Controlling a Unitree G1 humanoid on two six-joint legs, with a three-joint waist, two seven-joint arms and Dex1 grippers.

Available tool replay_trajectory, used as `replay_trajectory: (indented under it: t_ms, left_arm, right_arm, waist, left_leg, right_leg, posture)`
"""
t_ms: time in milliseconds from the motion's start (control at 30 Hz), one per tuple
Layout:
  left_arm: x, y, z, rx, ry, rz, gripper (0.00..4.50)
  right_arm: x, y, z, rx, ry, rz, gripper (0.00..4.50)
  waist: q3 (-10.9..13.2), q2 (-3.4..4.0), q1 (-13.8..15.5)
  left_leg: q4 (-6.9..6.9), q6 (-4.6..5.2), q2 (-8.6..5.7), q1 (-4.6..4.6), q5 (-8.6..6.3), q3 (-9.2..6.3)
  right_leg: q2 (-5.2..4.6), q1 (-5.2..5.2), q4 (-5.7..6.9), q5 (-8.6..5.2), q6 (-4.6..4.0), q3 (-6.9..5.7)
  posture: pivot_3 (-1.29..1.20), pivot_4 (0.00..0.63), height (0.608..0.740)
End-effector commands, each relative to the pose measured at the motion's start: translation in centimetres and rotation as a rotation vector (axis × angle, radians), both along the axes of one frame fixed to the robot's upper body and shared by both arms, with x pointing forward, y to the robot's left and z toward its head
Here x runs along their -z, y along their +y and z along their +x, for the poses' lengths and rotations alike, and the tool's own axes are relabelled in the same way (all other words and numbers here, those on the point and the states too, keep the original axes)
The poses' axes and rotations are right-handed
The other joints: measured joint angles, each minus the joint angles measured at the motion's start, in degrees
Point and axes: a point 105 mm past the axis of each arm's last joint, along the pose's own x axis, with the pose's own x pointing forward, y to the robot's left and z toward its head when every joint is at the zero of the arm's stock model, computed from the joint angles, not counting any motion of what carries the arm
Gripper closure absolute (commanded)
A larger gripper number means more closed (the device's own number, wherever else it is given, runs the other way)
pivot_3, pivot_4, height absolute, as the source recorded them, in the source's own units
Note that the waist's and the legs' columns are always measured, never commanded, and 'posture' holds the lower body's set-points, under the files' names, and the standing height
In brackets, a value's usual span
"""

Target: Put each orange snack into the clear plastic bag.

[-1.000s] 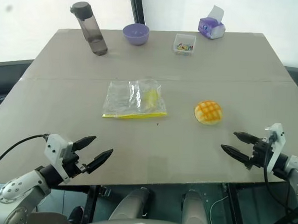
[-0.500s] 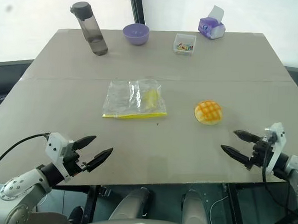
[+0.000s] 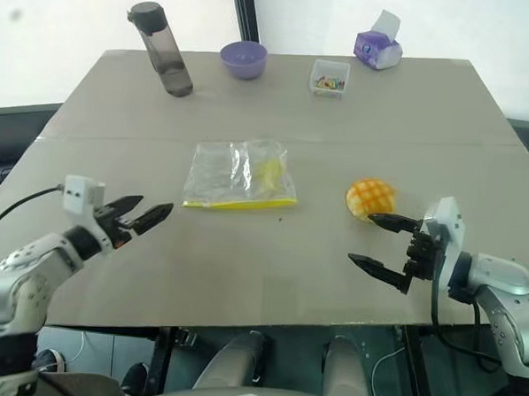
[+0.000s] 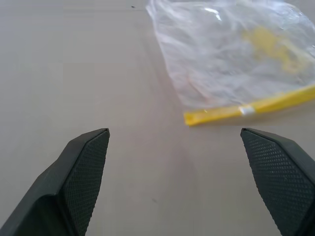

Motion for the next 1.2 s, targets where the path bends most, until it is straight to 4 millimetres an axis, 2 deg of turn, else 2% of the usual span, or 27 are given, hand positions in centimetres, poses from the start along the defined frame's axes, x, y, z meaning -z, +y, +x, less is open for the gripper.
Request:
replay_trajectory:
  t_ms: [33, 167, 333, 500, 700, 800, 833, 967, 1033, 1067, 1200]
  left_arm:
    - [-0.1, -0.7, 1.5, 0.035, 0.047, -0.074, 0.00]
    - [-0.6, -2.2, 4.2, 0.053, 0.105, -0.189, 0.00]
    - [0.0, -3.4, 6.2, 0.067, 0.196, -0.196, 0.00]
    - [1.4, -4.3, 7.1, 0.051, 0.342, -0.204, 0.00]
    - [2.5, -4.9, 6.8, 0.075, 0.419, -0.210, 0.00]
    - [2.7, -5.3, 6.3, 0.083, 0.443, -0.250, 0.79]
    - [2.7, -5.3, 6.2, 0.081, 0.449, -0.261, 1.19]
    - [2.7, -5.9, 5.4, 0.106, 0.467, -0.302, 3.20]
    - [2.8, -6.8, 4.2, 0.137, 0.495, -0.352, 4.25]
    - [2.9, -7.1, 3.7, 0.144, 0.505, -0.375, 4.43]
    - [2.4, -7.7, 2.2, 0.155, 0.535, -0.487, 4.43]
  right_arm:
    - [-1.2, 0.5, 0.3, 0.000, -0.111, -0.049, 0.08]
    - [-1.6, 0.7, 0.7, 0.019, -0.192, -0.100, 0.08]
    - [-2.5, 1.1, 1.4, 0.030, -0.323, -0.171, 0.08]
    - [-2.6, 1.6, 1.2, 0.010, -0.383, -0.200, 0.08]
    - [-2.2, 1.8, 0.9, 0.013, -0.379, -0.186, 0.08]
    - [-2.1, 1.7, 1.0, 0.019, -0.374, -0.187, 0.00]
    - [-2.0, 1.7, 1.1, 0.020, -0.372, -0.186, 0.00]
    - [-1.8, 1.8, 1.2, 0.017, -0.364, -0.187, 0.00]
    - [-1.6, 2.0, 1.5, 0.013, -0.366, -0.200, 0.00]
    - [-1.5, 2.0, 1.7, 0.015, -0.368, -0.211, 0.00]
    - [-0.7, 2.9, 3.0, 0.026, -0.416, -0.295, 0.00]
  waist:
    - [0.02, -0.04, -0.15]
    - [0.04, -0.07, -0.21]
    - [0.05, -0.08, -0.57]
    - [0.03, -0.07, -0.34]
    - [-0.05, 0.03, -0.29]
    - [-0.10, 0.09, -0.36]
    - [-0.10, 0.09, -0.35]
    - [-0.10, 0.09, -0.27]
    - [-0.10, 0.09, -0.31]
    - [-0.10, 0.09, -0.34]
    - [-0.09, 0.07, -0.30]
  left_leg:
    - [0.00, 0.00, 0.00, -0.01, 0.00, -0.01]
    - [0.00, -0.01, 0.00, -0.03, 0.01, -0.04]
    - [0.11, -0.03, -0.01, 0.00, 0.02, -0.02]
    - [0.14, -0.08, -0.02, 0.05, 0.05, -0.03]
    - [0.20, -0.09, -0.04, 0.13, 0.05, -0.03]
    - [0.21, -0.09, -0.04, 0.18, 0.05, -0.01]
    - [0.21, -0.08, -0.04, 0.18, 0.05, -0.01]
    - [0.21, -0.09, -0.05, 0.15, 0.05, -0.02]
    - [0.22, -0.09, -0.05, 0.14, 0.05, -0.02]
    - [0.21, -0.09, -0.05, 0.14, 0.05, -0.04]
    - [0.23, -0.09, -0.04, 0.16, 0.05, -0.13]
  right_leg:
    - [0.00, -0.03, 0.00, 0.00, 0.00, 0.00]
    - [0.01, -0.07, 0.08, 0.00, 0.00, -0.02]
    - [0.02, -0.08, 0.20, 0.00, 0.00, -0.01]
    - [0.02, -0.06, 0.31, 0.00, 0.01, 0.00]
    - [0.01, 0.02, 0.41, 0.00, 0.01, 0.03]
    - [0.01, 0.04, 0.46, -0.01, 0.01, 0.06]
    - [0.01, 0.03, 0.46, -0.01, 0.01, 0.06]
    - [0.00, 0.03, 0.45, -0.01, 0.01, 0.05]
    - [-0.01, 0.02, 0.44, -0.01, 0.01, 0.06]
    - [-0.01, 0.02, 0.44, -0.01, 0.01, 0.07]
    - [-0.01, 0.01, 0.47, -0.01, 0.01, 0.06]
  posture:
    - [0.00, 0.150, 0.739]
    - [0.00, 0.150, 0.739]
    - [0.00, 0.150, 0.739]
    - [0.00, 0.150, 0.739]
    - [0.00, 0.150, 0.739]
    - [0.00, 0.150, 0.739]
    - [0.00, 0.150, 0.739]
    - [0.00, 0.150, 0.739]
    - [0.00, 0.150, 0.739]
    - [0.00, 0.150, 0.739]
    - [0.00, 0.150, 0.739]
